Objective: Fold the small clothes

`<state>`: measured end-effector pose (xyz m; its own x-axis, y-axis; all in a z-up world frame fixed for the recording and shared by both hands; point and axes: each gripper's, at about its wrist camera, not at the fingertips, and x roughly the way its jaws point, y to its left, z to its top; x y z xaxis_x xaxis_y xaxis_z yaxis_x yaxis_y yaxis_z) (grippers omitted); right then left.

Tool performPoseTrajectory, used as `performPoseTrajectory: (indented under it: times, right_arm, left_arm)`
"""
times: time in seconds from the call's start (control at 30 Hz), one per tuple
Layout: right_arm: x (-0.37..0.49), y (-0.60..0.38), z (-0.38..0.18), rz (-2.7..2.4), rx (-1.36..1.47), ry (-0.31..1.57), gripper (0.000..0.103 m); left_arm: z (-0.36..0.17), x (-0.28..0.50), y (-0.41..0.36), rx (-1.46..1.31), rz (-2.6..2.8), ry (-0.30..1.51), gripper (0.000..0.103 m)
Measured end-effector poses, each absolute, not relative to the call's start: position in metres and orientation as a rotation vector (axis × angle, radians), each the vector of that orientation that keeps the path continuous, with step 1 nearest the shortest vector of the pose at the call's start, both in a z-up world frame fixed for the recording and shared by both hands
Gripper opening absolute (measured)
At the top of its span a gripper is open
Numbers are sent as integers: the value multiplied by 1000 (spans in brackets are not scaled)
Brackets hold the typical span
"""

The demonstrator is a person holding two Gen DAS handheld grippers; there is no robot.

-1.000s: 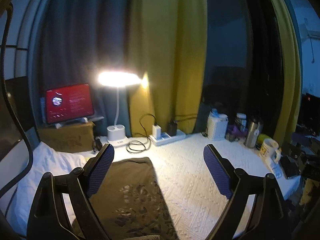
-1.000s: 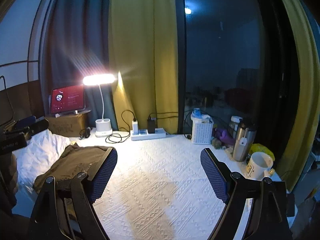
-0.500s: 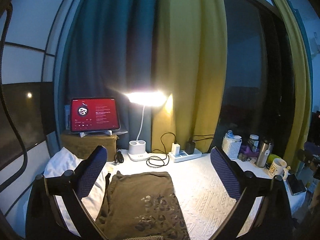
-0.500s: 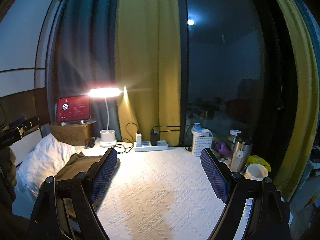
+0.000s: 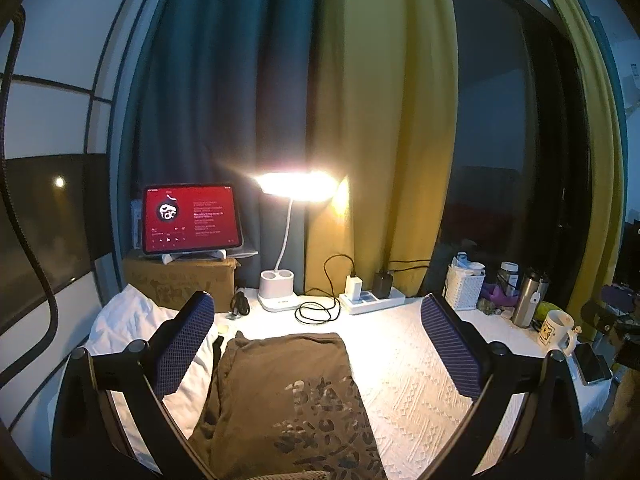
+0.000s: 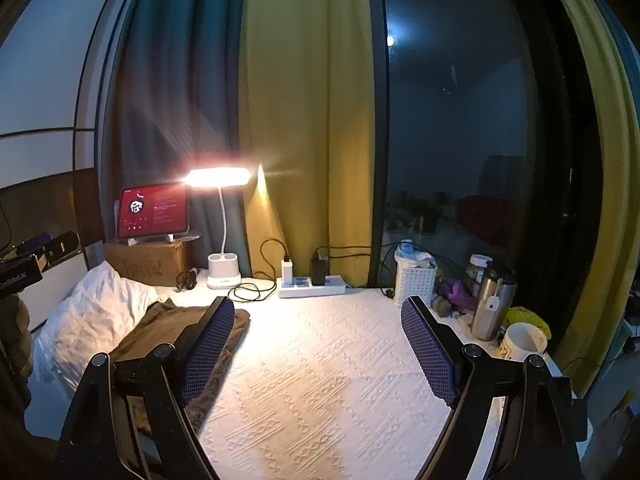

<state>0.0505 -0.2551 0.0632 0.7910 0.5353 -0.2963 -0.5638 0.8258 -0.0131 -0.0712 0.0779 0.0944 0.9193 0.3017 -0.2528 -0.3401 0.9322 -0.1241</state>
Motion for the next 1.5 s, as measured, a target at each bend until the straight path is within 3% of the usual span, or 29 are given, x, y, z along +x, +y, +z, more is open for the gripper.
performPoseTrajectory:
  times: [1.5]
  right_arm:
    - [49, -249, 51, 591, -117, 303, 87]
  left_arm:
    - [90, -70, 76, -173, 332, 246, 102]
